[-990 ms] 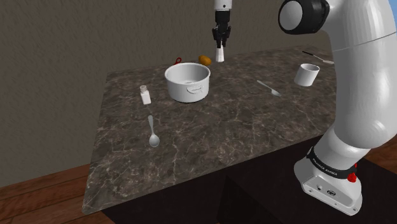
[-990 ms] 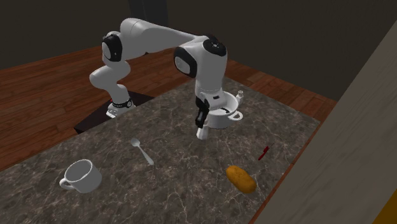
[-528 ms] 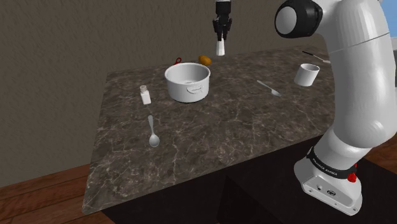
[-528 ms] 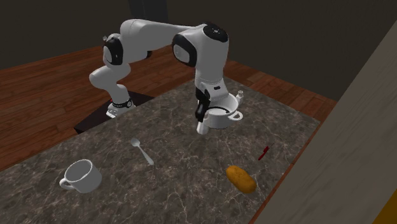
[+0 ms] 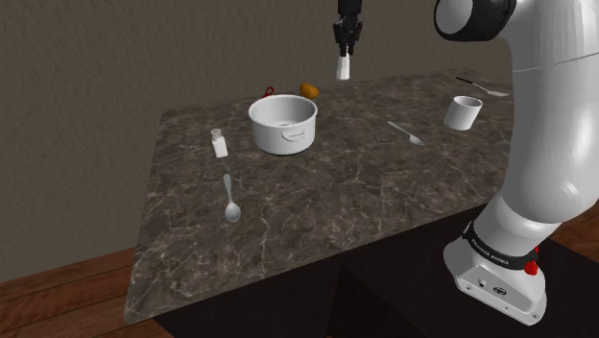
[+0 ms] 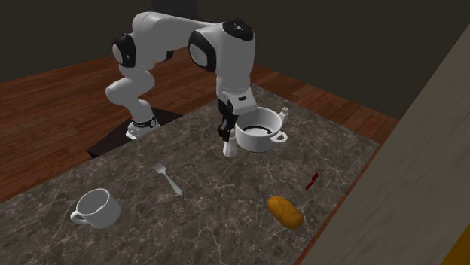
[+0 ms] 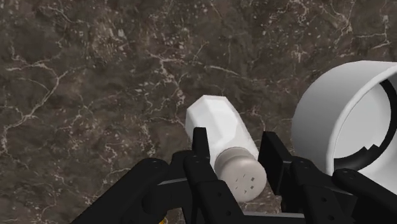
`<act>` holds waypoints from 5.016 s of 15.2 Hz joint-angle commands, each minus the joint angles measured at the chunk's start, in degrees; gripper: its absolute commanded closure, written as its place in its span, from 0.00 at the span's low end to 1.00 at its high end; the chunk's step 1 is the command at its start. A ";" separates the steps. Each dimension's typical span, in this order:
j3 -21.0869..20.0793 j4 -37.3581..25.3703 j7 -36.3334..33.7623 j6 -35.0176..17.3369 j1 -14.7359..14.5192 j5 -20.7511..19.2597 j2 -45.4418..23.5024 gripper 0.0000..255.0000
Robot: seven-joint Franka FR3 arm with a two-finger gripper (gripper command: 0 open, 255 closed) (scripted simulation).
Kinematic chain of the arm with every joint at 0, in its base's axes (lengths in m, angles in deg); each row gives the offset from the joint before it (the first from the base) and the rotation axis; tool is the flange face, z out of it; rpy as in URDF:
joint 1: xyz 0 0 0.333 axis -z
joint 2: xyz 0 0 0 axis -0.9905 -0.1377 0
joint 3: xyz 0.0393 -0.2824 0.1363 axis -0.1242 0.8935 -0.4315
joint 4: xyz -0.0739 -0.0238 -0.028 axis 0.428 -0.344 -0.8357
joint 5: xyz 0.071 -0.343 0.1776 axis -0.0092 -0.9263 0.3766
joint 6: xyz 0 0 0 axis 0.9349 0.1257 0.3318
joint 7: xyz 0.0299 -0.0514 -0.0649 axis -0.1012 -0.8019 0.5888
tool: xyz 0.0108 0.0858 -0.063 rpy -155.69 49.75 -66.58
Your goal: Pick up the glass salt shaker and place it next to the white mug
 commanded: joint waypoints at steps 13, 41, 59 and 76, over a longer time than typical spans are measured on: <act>5.57 33.64 12.44 -10.28 4.53 -6.34 23.59 1.00; 10.43 55.79 21.50 -26.70 9.52 -9.83 29.84 1.00; 10.53 61.86 22.54 -36.51 9.82 -8.17 25.77 1.00; 10.47 56.32 21.98 -29.31 9.61 -8.91 27.57 0.00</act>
